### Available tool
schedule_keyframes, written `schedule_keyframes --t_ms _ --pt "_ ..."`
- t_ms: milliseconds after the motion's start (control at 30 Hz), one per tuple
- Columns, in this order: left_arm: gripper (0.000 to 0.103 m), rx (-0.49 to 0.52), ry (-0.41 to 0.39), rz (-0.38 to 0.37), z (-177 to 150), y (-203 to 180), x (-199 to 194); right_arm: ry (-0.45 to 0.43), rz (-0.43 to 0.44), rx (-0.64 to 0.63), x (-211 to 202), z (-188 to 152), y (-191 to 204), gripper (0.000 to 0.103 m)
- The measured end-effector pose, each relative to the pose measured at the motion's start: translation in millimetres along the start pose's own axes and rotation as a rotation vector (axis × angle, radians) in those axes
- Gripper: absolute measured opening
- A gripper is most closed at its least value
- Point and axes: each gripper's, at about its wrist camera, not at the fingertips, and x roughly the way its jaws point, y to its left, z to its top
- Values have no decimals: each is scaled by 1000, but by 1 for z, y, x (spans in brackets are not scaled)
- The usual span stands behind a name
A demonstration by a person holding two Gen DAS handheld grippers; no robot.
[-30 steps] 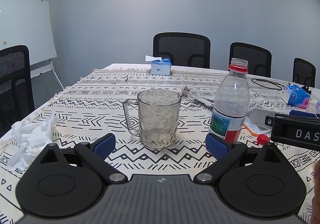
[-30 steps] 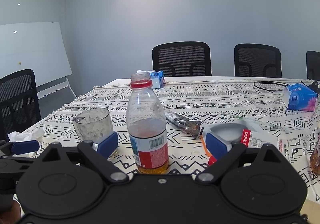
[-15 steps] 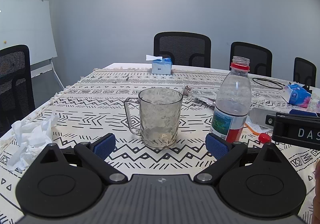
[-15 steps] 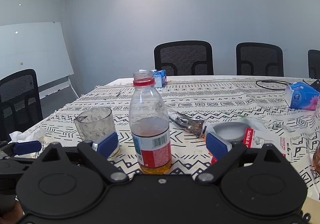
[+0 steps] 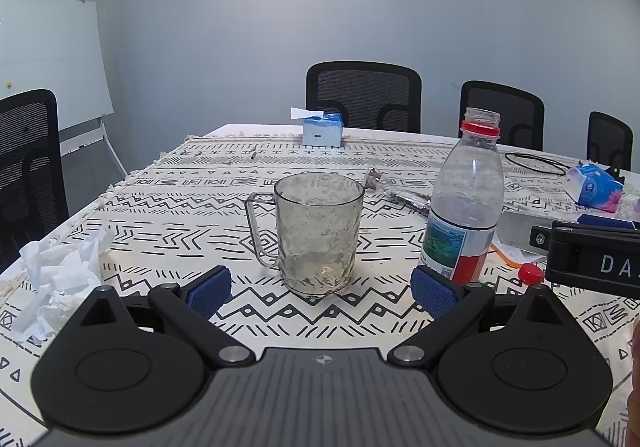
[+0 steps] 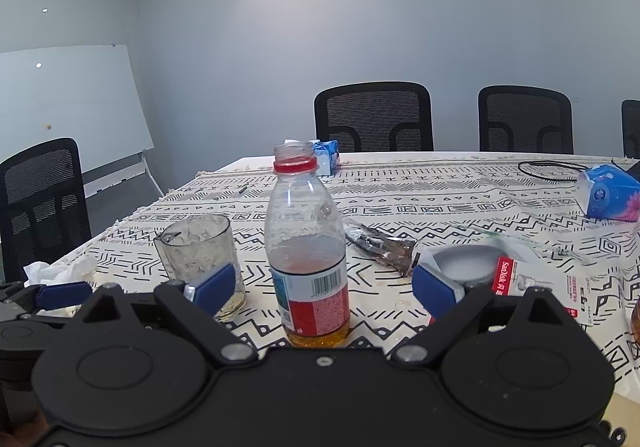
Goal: Unscrew bottle cap and pour
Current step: 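Move the left gripper toward the clear glass mug and the right gripper toward the bottle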
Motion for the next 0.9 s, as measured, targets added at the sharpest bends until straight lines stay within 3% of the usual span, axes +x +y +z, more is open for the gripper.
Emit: schedule_keyframes --t_ms 200,500,900 --pt "98 1 5 1 0 0 1 0 3 0 1 1 -1 96" --pt "98 4 27 13 28 -11 48 5 10 2 2 -1 -2 97" --pt "98 3 30 24 28 -14 51 8 11 3 1 -4 0 97"
